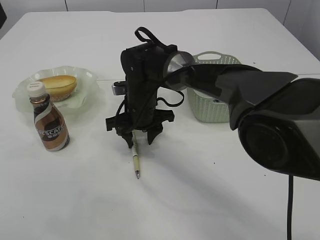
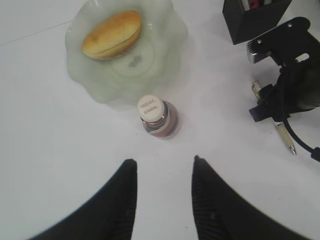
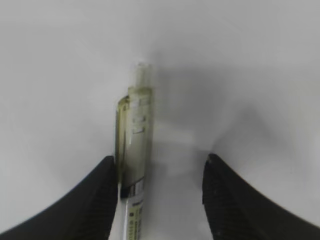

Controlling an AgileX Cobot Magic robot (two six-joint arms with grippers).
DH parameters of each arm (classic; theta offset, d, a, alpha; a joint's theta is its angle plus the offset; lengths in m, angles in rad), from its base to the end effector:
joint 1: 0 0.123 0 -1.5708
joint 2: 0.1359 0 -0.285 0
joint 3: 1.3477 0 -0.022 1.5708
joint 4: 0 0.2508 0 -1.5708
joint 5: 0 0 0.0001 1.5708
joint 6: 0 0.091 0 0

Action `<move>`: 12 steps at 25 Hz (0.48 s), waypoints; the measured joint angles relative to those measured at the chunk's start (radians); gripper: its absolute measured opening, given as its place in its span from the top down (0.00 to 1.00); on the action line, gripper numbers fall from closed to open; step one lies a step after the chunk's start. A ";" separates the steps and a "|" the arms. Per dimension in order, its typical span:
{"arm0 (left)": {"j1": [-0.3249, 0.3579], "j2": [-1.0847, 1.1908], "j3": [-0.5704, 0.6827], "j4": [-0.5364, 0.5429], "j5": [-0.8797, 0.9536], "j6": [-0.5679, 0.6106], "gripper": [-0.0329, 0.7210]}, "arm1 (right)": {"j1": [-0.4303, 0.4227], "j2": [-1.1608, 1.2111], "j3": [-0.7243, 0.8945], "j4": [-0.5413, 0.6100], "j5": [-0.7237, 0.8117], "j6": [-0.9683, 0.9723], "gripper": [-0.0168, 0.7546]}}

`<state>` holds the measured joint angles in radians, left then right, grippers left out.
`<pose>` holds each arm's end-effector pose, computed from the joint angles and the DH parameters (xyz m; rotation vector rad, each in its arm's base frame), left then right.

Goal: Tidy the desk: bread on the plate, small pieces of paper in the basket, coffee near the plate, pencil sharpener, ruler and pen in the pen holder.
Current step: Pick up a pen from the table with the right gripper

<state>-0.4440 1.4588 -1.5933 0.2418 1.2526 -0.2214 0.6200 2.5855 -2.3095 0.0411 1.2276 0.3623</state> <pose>0.2733 -0.1071 0.4089 0.2990 2.5354 0.0731 0.4249 0.3077 0.1239 -0.3718 2.9969 0.1631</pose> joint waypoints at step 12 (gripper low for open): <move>0.000 0.000 0.000 0.000 0.000 0.010 0.59 | 0.000 0.001 -0.002 0.002 0.000 -0.004 0.45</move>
<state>-0.4440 1.4588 -1.5933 0.2418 1.2526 -0.2117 0.6200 2.5869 -2.3111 0.0431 1.2276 0.3585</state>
